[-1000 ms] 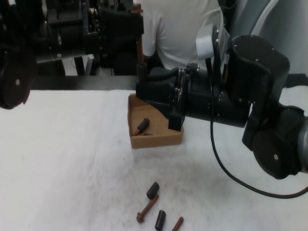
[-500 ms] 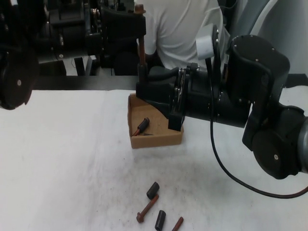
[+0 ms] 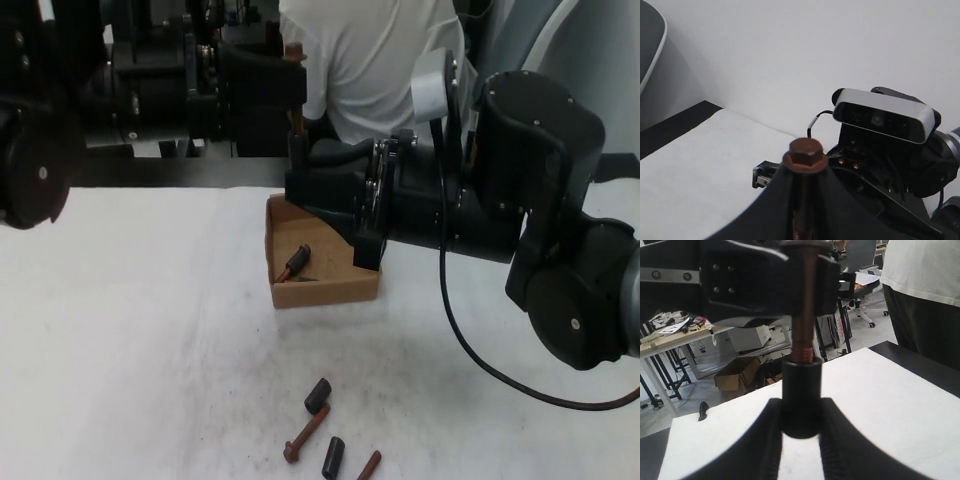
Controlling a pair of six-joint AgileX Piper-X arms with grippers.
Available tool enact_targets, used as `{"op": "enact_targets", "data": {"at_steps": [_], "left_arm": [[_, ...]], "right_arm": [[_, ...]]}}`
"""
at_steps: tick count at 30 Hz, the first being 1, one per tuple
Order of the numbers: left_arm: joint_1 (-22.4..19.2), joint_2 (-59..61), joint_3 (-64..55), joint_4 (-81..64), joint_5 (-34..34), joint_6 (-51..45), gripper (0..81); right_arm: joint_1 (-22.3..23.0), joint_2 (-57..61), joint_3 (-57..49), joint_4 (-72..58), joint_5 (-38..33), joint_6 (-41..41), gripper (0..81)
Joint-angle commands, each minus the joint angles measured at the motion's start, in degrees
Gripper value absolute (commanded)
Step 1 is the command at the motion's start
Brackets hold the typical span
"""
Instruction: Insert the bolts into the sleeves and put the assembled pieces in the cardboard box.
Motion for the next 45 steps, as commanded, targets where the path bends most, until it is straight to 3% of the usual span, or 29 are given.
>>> {"op": "enact_targets", "data": {"at_steps": [1,7,10,14,16,32,40,45], "left_arm": [[-0.3,-0.2,-0.2,0.1,1.2,0.2,0.2],[-0.3,-0.2,-0.2,0.1,1.6,0.2,3.8],[-0.3,-0.2,-0.2,0.1,2.6,0.2,17.6],[-0.3,-0.2,-0.2,1.4,2.6,-0.1,46.6],[-0.3,-0.2,-0.2,2.9,2.6,-0.1,52.6],[0.0,-0.2,-0.2,3.9,2.1,-0.3,52.8],[4.2,-0.2,-0.2,14.7,-3.7,6.0,52.8],[5.1,-0.2,-0.2,30.7,-14.8,17.5,52.8]], "right_arm": [[-0.8,-0.6,-0.2,-1.1,0.9,0.0,0.8],[-0.8,-0.6,-0.2,-1.1,0.9,0.0,0.8],[-0.8,-0.6,-0.2,-1.1,0.9,0.0,0.8],[-0.8,-0.6,-0.2,-1.1,0.9,0.0,0.8],[-0.8,-0.6,-0.2,-1.1,0.9,0.0,0.8],[-0.8,-0.6,-0.2,-1.1,0.9,0.2,0.8],[-3.5,-0.6,-1.0,-1.1,0.9,1.9,0.8],[-6.6,-0.6,-3.8,4.4,0.4,0.4,0.8]]}}
